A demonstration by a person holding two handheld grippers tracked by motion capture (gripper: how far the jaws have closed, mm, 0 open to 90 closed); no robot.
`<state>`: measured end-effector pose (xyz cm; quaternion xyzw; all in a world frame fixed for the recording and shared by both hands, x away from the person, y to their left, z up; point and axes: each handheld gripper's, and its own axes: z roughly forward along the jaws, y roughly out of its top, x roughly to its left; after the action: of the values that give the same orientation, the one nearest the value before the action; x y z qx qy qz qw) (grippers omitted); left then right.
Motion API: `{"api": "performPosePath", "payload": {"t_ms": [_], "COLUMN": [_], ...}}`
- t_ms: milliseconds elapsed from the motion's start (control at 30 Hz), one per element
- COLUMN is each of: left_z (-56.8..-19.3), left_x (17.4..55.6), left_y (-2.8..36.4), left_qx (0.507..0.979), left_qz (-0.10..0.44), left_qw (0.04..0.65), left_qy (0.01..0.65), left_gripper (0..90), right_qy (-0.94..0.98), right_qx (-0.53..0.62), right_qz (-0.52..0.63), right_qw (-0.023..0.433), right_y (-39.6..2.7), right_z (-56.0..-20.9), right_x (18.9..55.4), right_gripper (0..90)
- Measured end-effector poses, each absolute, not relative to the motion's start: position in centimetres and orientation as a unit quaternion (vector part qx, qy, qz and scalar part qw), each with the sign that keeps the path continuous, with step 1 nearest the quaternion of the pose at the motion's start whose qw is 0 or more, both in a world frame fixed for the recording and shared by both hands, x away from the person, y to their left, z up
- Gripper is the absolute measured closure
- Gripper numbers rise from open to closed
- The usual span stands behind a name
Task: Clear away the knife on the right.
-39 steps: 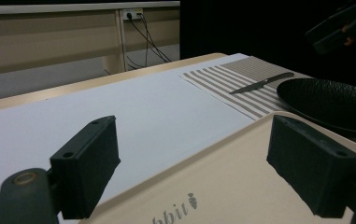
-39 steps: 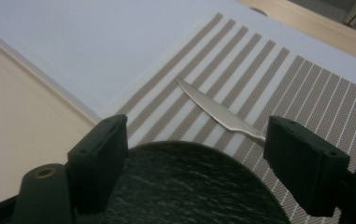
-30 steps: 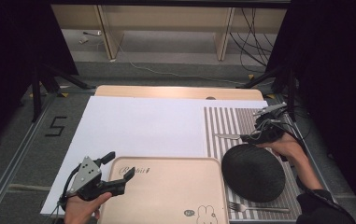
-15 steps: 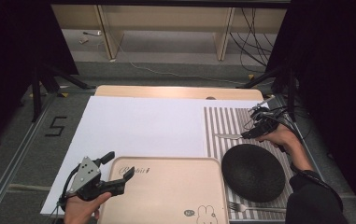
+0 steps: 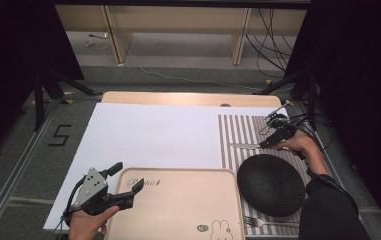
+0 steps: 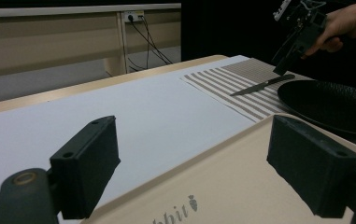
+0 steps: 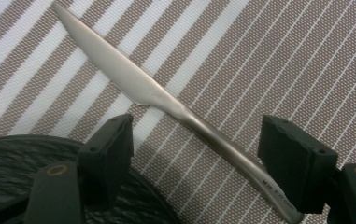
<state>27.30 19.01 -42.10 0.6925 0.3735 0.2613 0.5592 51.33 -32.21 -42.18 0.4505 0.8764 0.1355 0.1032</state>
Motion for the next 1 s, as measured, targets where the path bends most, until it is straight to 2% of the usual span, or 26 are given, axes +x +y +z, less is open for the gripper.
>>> {"api": "performPosePath", "payload": {"t_ms": [467,1000], "left_z": [-42.1,-42.1], "left_x": [27.3,27.2], "left_y": [19.0,19.1], "left_qx": [0.692,0.690], "left_qz": [0.261,0.263], "left_qw": [0.559,0.560], "left_qy": [0.373,0.375], "left_gripper": [16.1,16.1], "right_qy": [0.883,0.890], "right_qx": [0.451,0.443], "right_qz": [0.094,0.066], "right_qw": [0.085,0.083], "right_y": [-32.2,-32.3], "right_z": [-43.4,-44.3], "right_x": [52.5,53.0], "right_gripper": [29.3,32.5]}}
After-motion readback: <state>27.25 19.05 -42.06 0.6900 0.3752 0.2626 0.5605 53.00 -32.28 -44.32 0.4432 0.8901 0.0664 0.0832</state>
